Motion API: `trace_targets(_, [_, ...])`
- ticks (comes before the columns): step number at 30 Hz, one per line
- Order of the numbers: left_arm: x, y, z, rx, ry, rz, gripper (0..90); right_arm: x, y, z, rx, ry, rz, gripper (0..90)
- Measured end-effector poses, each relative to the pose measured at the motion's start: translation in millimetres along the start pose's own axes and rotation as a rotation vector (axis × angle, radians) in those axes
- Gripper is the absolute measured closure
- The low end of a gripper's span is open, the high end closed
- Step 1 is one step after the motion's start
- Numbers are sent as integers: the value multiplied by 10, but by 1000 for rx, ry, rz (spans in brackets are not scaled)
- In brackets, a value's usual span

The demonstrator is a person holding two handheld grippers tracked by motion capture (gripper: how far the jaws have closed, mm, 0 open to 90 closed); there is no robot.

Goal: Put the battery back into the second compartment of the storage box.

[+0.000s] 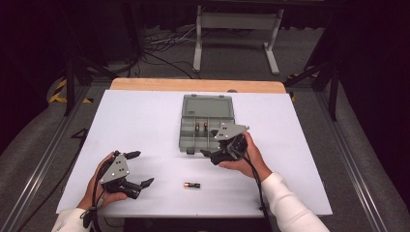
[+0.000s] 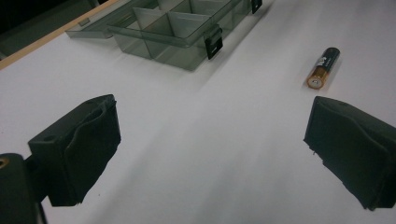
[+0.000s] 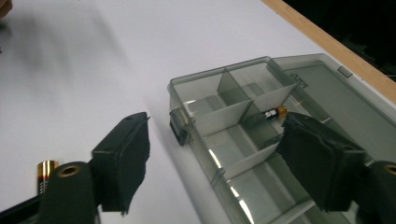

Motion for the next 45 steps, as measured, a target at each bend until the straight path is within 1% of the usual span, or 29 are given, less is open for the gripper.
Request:
trace_targets(1, [1, 1, 1, -5, 2, -1, 36, -8, -18, 10, -1, -4, 0, 209])
trace_targets(2, [1, -2, -1, 2, 1, -1, 36, -19, -42, 25, -6, -7, 3, 183])
trace_targets(4, [1, 0, -3, 4, 0, 1, 35, -32, -76, 48, -3, -15, -7, 144])
trace_targets(5, [1, 0, -3, 4, 0, 1, 36, -32, -94, 59, -6, -20, -12, 140])
trace_targets(6, [1, 0, -4, 4, -1, 2, 35, -34, -121, 73, -10, -29, -30, 140])
trace_targets(9, [2, -3, -1, 2, -1, 3, 34, -29, -173, 107, -15, -46, -37, 141])
trace_targets(10, [2, -3, -2, 3, -1, 3, 34, -27, -195, 119, -10, -52, -48, 140])
trace_targets(12, [0, -1, -3, 3, -1, 4, 34, -26, -211, 124, -5, -53, -50, 139])
trace_targets(14, [-2, 0, -3, 2, -1, 4, 34, -21, -248, 140, 10, -54, -46, 135])
trace_targets(15, [-4, -1, -4, 4, -1, 3, 34, -13, -264, 151, 23, -57, -36, 134])
trace_targets(16, [-6, 3, -5, -1, 0, -2, 34, -8, -276, 161, 27, -62, -39, 135])
trace_targets(17, [-7, 2, -8, 4, 1, 1, 34, -1, -294, 171, 35, -62, -48, 136])
trace_targets(20, [-8, 6, -12, 3, 4, 1, 34, 20, -358, 197, 30, -81, -75, 145])
trace_targets(26, [-11, 9, -15, 6, 7, -2, 34, 90, -529, 247, 25, -117, -144, 151])
trace_targets(29, [-6, 10, -14, 8, 5, -2, 34, 134, -597, 271, 22, -133, -178, 165])
trace_targets(31, [-6, 7, -14, 10, 5, 1, 34, 168, -635, 289, 10, -148, -195, 177])
trace_targets(32, [-6, 8, -12, 8, 4, -1, 34, 168, -635, 289, 10, -148, -195, 177])
trace_targets(34, [-5, 6, -10, 7, 4, 0, 34, 204, -666, 313, 16, -156, -214, 190])
trace_targets(35, [-3, 8, -8, 3, 2, 1, 35, 235, -693, 336, 9, -168, -227, 221])
trace_targets(36, [-3, 8, -8, 3, 2, 1, 35, 235, -693, 336, 9, -168, -227, 221])
trace_targets(38, [2, 11, -7, 8, -1, 2, 35, 288, -743, 370, 7, -184, -256, 271])
trace_targets(40, [1, 11, -8, 7, 0, 2, 35, 317, -767, 384, 1, -187, -258, 322])
trace_targets(41, [1, 12, -7, 4, 1, 3, 35, 330, -777, 390, 3, -187, -266, 347])
trace_targets(42, [1, 12, -7, 5, 0, 3, 35, 340, -788, 396, 8, -190, -276, 364])
trace_targets(44, [2, 12, -5, 4, 0, 3, 34, 359, -805, 409, 0, -202, -274, 409])
trace_targets(45, [2, 10, -5, 7, 0, 2, 34, 364, -809, 413, 3, -204, -282, 419])
Point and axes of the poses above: each handheld gripper's, and its own axes: x roughly forward along the jaws, z roughly out of its underside, y roughly to its right, the point moved 1 cm from there along x, roughly forward along the jaws, and after that the axes turned 14 degrees about y, right-handed, at the moved point
